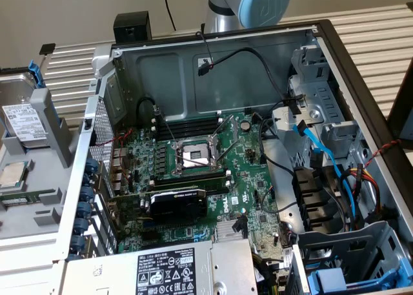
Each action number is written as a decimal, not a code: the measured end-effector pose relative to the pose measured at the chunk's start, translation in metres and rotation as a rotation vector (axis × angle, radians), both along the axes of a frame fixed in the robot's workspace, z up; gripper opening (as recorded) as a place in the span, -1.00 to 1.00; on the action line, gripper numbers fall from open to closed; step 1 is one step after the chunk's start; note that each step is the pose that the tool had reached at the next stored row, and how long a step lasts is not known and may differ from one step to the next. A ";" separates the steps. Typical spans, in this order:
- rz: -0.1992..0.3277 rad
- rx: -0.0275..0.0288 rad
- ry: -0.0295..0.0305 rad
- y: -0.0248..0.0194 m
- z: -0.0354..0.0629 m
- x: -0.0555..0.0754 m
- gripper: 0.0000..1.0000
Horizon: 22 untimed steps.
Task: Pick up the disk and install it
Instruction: 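Pick up the disk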
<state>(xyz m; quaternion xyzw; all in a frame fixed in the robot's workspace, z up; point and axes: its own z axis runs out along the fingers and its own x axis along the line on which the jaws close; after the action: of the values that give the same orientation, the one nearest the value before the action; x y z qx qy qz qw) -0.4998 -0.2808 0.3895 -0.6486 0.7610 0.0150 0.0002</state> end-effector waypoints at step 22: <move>0.174 0.0000 -0.0002 0.0130 -0.0080 0.003 0.34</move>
<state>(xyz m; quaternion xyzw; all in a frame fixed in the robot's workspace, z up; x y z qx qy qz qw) -0.4971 -0.2678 0.3816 -0.7123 0.7017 0.0149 -0.0010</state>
